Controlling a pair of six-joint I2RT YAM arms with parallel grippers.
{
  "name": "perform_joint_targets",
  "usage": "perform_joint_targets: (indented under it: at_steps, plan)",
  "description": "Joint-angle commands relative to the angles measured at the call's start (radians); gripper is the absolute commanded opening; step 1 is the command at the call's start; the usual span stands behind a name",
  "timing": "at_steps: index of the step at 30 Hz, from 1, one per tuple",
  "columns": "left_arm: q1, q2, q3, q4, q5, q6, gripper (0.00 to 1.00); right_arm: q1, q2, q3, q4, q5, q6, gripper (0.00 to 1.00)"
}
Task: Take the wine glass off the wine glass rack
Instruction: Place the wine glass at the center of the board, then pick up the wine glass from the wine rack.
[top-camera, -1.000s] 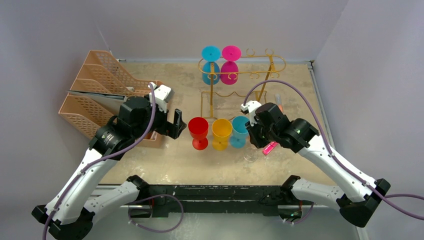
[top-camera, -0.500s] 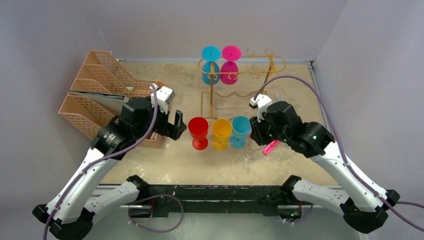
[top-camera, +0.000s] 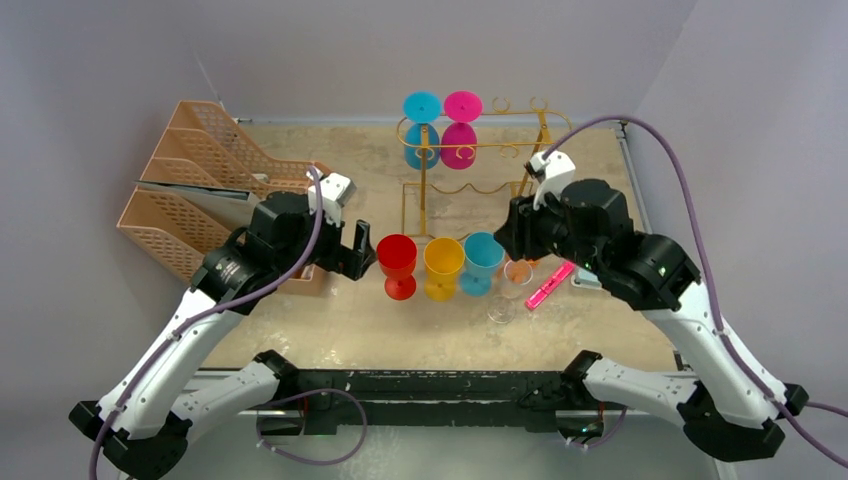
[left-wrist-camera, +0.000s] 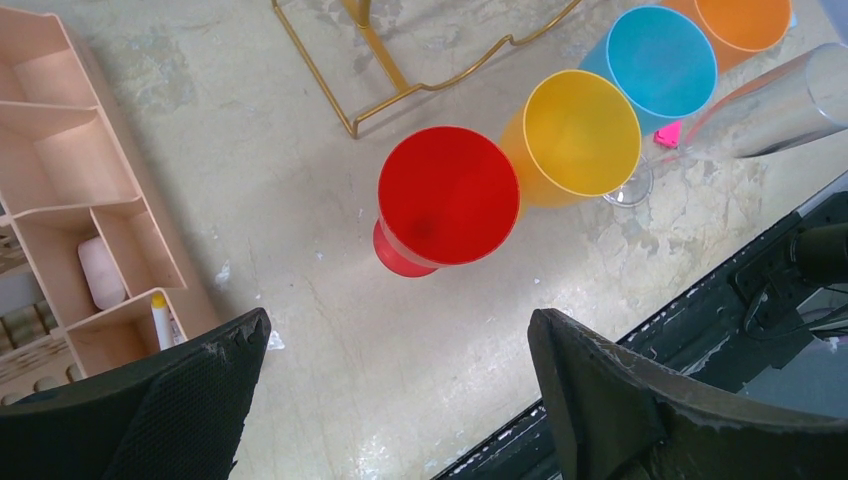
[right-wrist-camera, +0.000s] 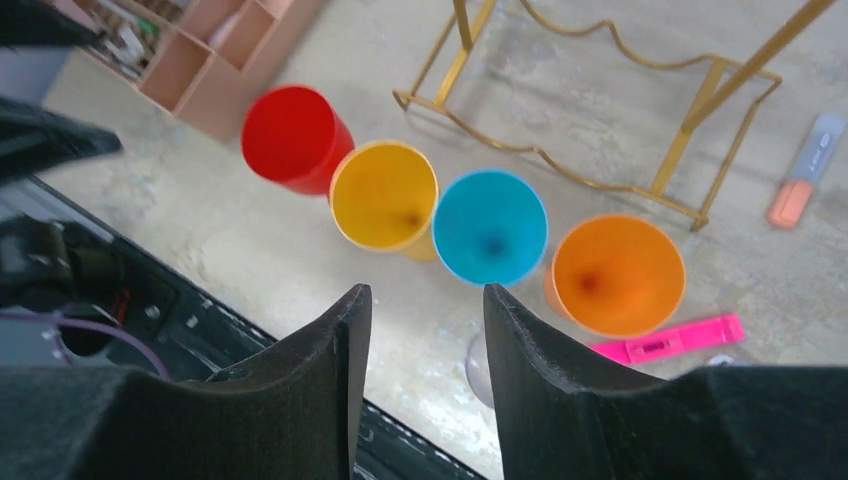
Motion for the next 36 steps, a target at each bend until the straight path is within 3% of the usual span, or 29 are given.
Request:
perform_joint_targets:
  at_steps: [1,7,13,19,36]
  plan:
    - [0.004,-0.014,-0.012,0.0,0.017,-0.019,1.0,-0.001,0.115,0.134,0.024,0.033,0.05,0.47]
    - [0.005,-0.035,-0.011,0.01,0.091,0.022,1.0,-0.067,0.274,0.338,0.051,-0.017,0.086,0.5]
    - [0.003,-0.041,-0.009,0.001,0.084,0.022,1.0,-0.274,0.423,0.495,0.107,-0.248,0.215,0.52]
    - [0.003,-0.061,-0.033,0.032,0.153,0.048,1.0,-0.343,0.555,0.63,0.132,-0.192,0.28,0.55]
    - [0.004,-0.068,-0.035,0.028,0.168,0.065,1.0,-0.408,0.688,0.604,0.322,-0.165,0.396,0.44]
